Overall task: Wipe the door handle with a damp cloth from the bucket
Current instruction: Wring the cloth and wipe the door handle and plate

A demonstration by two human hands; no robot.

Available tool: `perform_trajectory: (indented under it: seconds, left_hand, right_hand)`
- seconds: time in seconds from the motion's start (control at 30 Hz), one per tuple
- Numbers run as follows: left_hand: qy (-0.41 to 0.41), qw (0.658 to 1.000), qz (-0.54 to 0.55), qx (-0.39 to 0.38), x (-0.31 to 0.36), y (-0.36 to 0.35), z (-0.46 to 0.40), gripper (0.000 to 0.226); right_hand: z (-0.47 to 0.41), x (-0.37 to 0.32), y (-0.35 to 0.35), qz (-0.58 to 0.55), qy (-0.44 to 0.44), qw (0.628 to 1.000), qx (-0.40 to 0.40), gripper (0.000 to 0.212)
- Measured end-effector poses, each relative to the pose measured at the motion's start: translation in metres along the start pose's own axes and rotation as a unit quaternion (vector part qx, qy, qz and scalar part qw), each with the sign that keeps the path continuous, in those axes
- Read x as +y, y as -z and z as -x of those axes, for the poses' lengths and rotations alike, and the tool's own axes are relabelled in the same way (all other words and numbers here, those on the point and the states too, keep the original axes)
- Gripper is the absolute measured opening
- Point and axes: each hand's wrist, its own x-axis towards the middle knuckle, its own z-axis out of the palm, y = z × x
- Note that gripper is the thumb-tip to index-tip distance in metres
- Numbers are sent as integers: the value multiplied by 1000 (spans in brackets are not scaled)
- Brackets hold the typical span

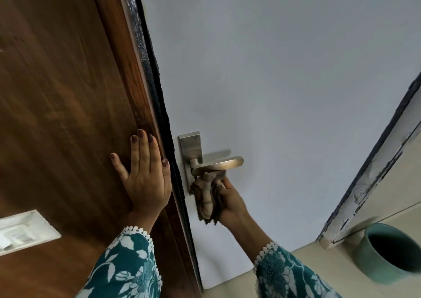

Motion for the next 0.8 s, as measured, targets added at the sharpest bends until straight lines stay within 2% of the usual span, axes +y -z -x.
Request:
perform_trajectory:
  seconds: [0.1,0.27,0.4,0.53,0.67,0.8]
  left_hand:
    - [-12,999,12,-30,-8,10,-2,55]
    - [-64,997,-42,-20,-30,12,-12,53]
    - [-73,995,-68,6,-30,4,-8,54]
    - [-73,995,-61,16,-30,4,-8,55]
    - [-72,995,-62,13,-30,4,-7,55]
    - [-71,995,-61,14,-31,4,-7,55]
  right_hand:
    - [-1,3,-8,-13,-52,999,0,62]
    - [2,-24,6,-58,-75,995,9,40]
    - [-1,-12,-2,-90,-87,992,2,44]
    - [-7,23,-25,-79,-158,984,-19,34]
    - [-7,28,-26,-84,-162,983,-18,39]
    - [-4,15,-18,-110,-156,982,-8,31]
